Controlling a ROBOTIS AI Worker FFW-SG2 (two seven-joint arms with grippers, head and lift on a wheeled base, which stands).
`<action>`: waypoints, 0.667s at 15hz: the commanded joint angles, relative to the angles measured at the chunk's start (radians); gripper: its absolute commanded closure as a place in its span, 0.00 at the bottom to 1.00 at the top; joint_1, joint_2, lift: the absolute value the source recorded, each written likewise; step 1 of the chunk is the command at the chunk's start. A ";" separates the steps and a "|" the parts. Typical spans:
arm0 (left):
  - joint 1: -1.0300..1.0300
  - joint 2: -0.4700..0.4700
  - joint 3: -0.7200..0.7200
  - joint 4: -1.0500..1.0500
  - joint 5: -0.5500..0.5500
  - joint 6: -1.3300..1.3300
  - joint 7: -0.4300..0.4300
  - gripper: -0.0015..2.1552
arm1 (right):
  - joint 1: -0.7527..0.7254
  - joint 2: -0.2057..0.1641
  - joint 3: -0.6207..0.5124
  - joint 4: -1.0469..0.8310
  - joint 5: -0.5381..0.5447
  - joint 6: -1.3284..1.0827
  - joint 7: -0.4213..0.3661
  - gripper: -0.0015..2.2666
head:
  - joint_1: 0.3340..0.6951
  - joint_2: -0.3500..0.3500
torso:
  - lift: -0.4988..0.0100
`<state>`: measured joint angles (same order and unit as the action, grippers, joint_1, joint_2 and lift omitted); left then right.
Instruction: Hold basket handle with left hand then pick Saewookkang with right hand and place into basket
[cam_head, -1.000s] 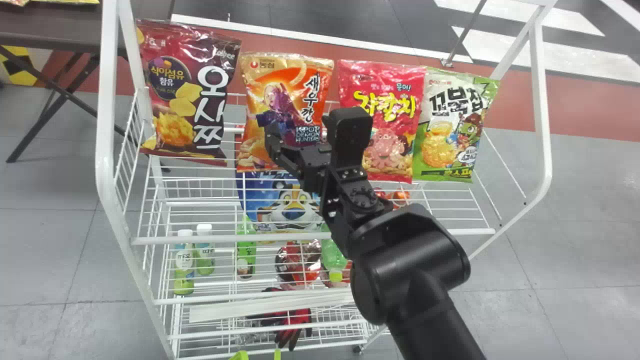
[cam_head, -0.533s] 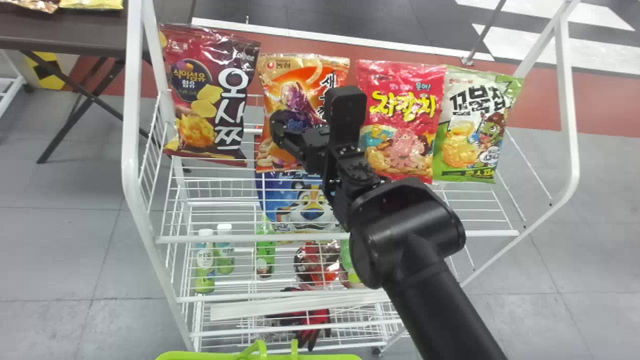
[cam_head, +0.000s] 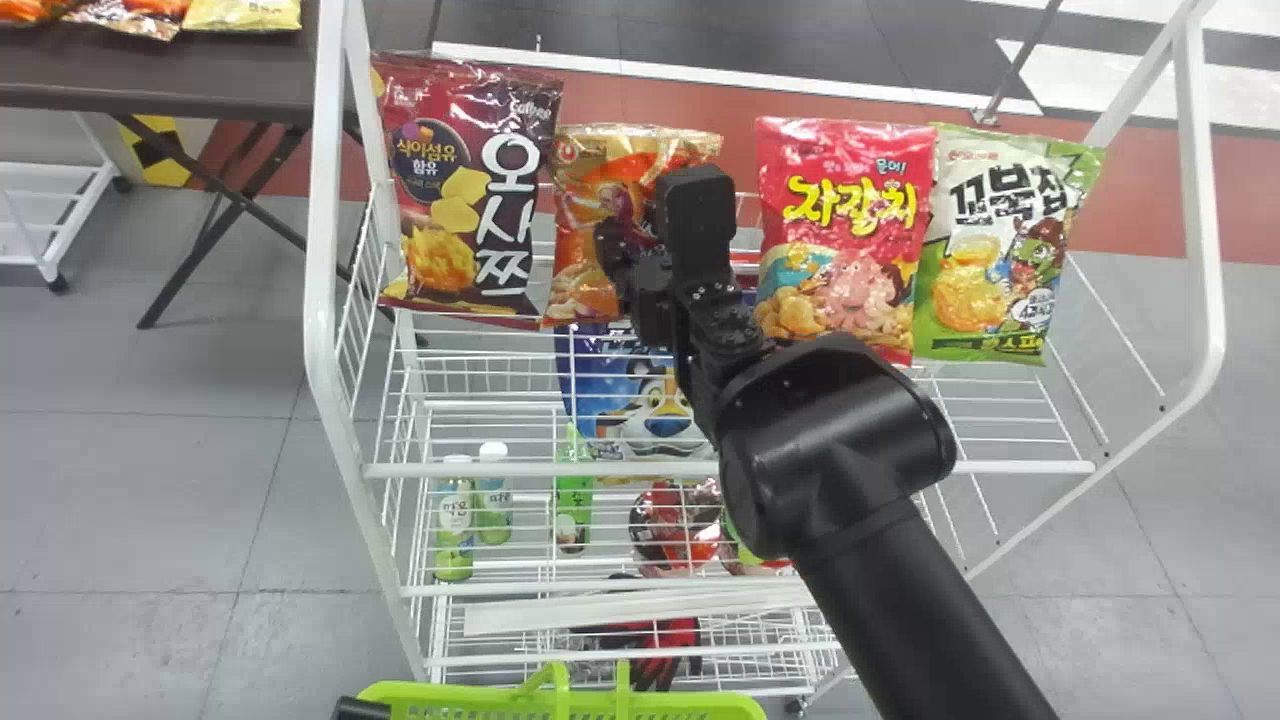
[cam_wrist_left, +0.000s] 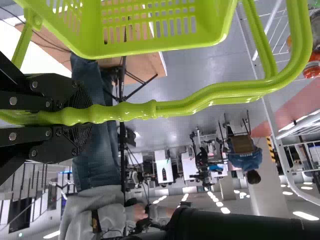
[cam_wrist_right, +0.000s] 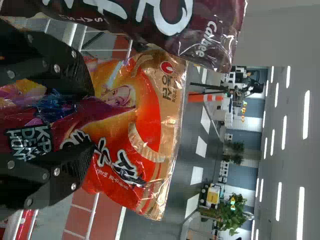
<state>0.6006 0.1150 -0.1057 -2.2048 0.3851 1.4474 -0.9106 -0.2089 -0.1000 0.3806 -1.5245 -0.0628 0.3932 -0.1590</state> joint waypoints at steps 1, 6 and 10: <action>-0.002 0.000 0.000 -0.001 0.001 0.003 -0.001 0.79 | 0.039 -0.010 0.000 -0.066 0.011 0.017 -0.033 0.99 | 1.00 0.26 | 0.94; 0.007 -0.002 -0.008 -0.016 0.001 0.003 0.001 0.79 | 0.163 -0.079 -0.026 -0.315 -0.015 0.119 -0.083 0.99 | 1.00 0.21 | 0.94; 0.028 -0.002 -0.019 -0.049 -0.005 0.003 0.007 0.79 | 0.307 -0.144 -0.085 -0.560 -0.068 0.198 -0.094 0.99 | 1.00 0.12 | 0.94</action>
<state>0.6212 0.1132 -0.1178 -2.2410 0.3843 1.4505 -0.9049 0.0452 -0.2201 0.3201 -1.9959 -0.1047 0.5625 -0.2530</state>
